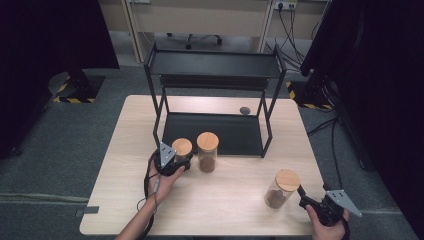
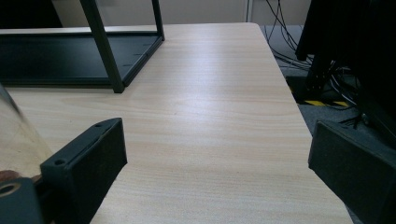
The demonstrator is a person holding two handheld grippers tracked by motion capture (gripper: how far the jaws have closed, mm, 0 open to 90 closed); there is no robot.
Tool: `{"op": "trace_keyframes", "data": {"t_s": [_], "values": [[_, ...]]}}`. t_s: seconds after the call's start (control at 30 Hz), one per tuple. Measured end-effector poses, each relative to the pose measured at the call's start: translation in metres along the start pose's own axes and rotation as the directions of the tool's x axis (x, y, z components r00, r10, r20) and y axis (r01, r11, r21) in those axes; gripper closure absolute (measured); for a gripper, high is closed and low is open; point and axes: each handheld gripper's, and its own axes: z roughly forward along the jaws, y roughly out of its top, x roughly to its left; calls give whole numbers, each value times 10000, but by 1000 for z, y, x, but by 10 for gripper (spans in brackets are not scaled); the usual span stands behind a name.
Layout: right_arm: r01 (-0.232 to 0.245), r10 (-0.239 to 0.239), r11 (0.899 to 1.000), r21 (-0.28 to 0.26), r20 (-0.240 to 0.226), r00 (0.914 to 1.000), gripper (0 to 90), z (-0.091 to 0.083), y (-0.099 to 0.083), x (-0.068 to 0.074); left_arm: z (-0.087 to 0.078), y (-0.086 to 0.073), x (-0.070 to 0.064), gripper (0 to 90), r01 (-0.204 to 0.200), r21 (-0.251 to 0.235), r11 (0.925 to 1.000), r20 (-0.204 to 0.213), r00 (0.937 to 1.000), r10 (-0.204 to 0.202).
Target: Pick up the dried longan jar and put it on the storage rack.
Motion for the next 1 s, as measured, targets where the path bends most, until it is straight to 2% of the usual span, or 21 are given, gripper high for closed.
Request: {"op": "trace_keyframes", "data": {"t_s": [0.47,1.0], "values": [[46,-46,10000,4,-12,10000,47,0,0,0,9,15,4,248,-14,-130,9999,-282,9996,10],[-10,10,10000,-19,-17,10000,47,0,0,0,27,18,6,248,119,-157,9998,-663,9977,-129]]}}
